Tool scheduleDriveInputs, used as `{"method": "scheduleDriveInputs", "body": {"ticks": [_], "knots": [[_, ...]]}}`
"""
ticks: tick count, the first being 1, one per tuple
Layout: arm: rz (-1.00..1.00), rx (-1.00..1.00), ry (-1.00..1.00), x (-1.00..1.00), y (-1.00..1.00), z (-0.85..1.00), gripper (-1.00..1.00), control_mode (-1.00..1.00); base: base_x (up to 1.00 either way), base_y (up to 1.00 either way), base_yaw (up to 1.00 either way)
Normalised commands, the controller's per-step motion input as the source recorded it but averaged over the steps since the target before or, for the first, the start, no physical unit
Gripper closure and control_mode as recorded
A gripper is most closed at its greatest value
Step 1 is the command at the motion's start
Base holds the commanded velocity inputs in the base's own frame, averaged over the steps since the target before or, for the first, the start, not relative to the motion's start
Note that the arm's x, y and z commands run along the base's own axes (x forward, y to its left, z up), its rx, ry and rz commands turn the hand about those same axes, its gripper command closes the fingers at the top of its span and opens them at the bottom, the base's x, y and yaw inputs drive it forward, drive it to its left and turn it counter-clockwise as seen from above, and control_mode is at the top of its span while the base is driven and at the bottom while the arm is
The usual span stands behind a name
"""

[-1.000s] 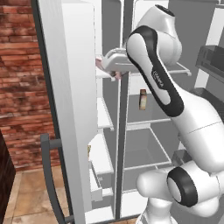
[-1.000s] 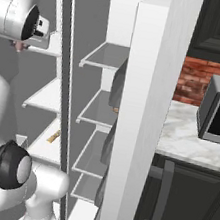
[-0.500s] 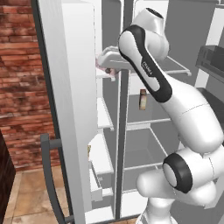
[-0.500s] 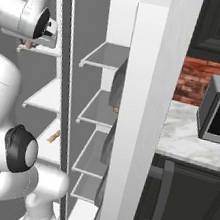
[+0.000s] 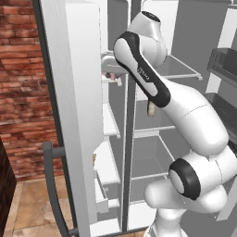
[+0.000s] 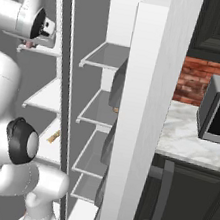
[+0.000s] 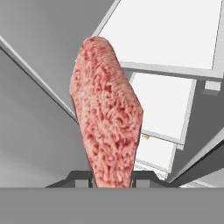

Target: There's a steak in the fridge that needs to be moved to the freezer for freezing. Pick up the steak from the fridge, place it on any shelf in the freezer, and close the fridge and freezer doors when done.

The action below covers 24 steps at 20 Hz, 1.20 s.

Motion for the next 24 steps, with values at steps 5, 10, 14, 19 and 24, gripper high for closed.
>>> {"method": "scheduleDriveInputs", "body": {"ticks": [5, 10, 14, 19, 24], "knots": [[-0.09, -0.03, 0.0, 0.36, 0.08, -0.16, 1.0, -1.0, 0.0, 0.0, 0.0], [-0.09, -0.04, 0.02, 0.39, 0.11, -0.17, 1.0, -1.0, 0.0, 0.0, 0.0], [-0.04, 0.0, 0.06, 0.46, 0.03, -0.06, 1.0, -1.0, 0.0, 0.0, 0.0], [-0.03, -0.02, 0.09, 0.42, 0.1, -0.09, 1.0, -1.0, 0.0, 0.0, 0.0], [-0.04, -0.06, 0.03, 0.24, 0.29, -0.09, 1.0, -1.0, 0.0, 0.0, 0.0]]}}
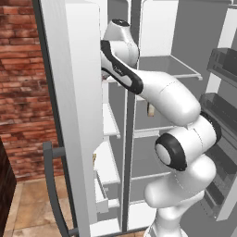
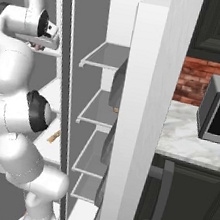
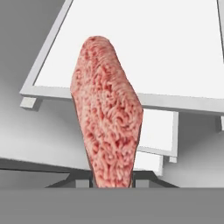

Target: There's a steak in the fridge that needs to be moved to the freezer for freezing. Pick up the steak from the fridge, place it on any shelf in the freezer, and close the fridge and freezer doors when done.

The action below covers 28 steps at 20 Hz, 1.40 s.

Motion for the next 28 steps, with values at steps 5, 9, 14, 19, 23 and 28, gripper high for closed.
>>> {"method": "scheduleDriveInputs", "body": {"ticks": [5, 9, 14, 19, 23, 28], "knots": [[-0.04, -0.04, 0.0, 0.26, 0.21, -0.08, 1.0, -1.0, 0.0, 0.0, 0.0], [-0.03, 0.0, 0.03, 0.34, 0.01, -0.03, 1.0, -1.0, 0.0, 0.0, 0.0], [-0.02, -0.01, 0.03, 0.36, 0.02, -0.08, 1.0, -1.0, 0.0, 0.0, 0.0], [-0.01, -0.04, 0.0, 0.37, 0.13, -0.32, 1.0, -1.0, 0.0, 0.0, 0.0], [-0.01, -0.04, 0.0, 0.39, 0.15, -0.33, 1.0, -1.0, 0.0, 0.0, 0.0], [-0.01, 0.0, 0.0, 0.37, 0.03, -0.06, 1.0, -1.0, 0.0, 0.0, 0.0]]}}
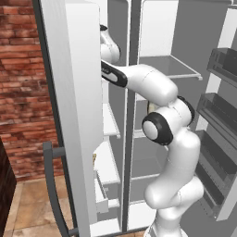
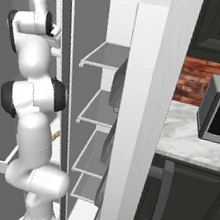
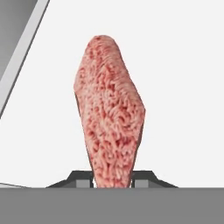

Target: There's a steak in the fridge that needs to be moved to the freezer for freezing. Pick up the steak from the fridge, place it on any shelf in the freezer, and close the fridge and freezer doors when done.

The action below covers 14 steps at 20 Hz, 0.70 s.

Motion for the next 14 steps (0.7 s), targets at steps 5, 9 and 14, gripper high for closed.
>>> {"method": "scheduleDriveInputs", "body": {"ticks": [5, 9, 14], "knots": [[-0.01, 0.0, 0.0, 0.37, 0.02, -0.15, 1.0, -1.0, 0.0, 0.0, 0.0], [-0.01, -0.01, 0.0, 0.41, 0.05, -0.28, 1.0, -1.0, 0.0, 0.0, 0.0], [-0.01, -0.02, 0.0, 0.4, 0.05, -0.31, -1.0, -1.0, 0.0, 0.0, 0.0]]}}
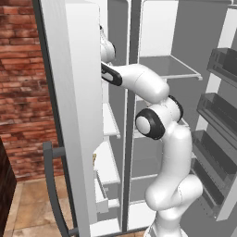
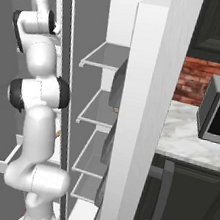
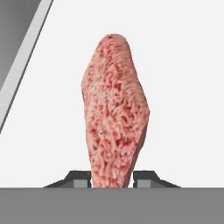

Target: There's a steak in the fridge that needs to be moved to the freezer for freezing. Pick up the steak from the fridge, place it on any shelf in the freezer, and close the fridge and freezer doors when done.

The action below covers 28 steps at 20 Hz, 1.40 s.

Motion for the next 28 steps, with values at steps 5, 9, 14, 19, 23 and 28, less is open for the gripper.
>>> {"method": "scheduleDriveInputs", "body": {"ticks": [5, 9, 14, 19, 23, 28], "knots": [[0.0, 0.0, 0.0, 0.06, 0.0, -0.03, -1.0, -1.0, 0.0, 0.0, 0.0], [-0.01, 0.0, 0.0, -0.03, -0.27, -0.11, -1.0, -1.0, 0.0, 0.0, 0.0], [-0.03, 0.0, 0.0, 0.0, -0.35, -0.08, -1.0, -1.0, 0.0, 0.0, 0.0], [-0.01, 0.0, -0.01, -0.27, -0.03, 0.0, -1.0, -1.0, 0.0, 0.0, 0.0], [0.0, 0.0, -0.02, -0.47, 0.0, 0.0, -1.0, -1.0, 0.0, 0.0, 0.0], [-0.01, 0.01, -0.01, -0.48, -0.17, 0.0, -1.0, -1.0, 0.0, 0.0, 0.0]]}}
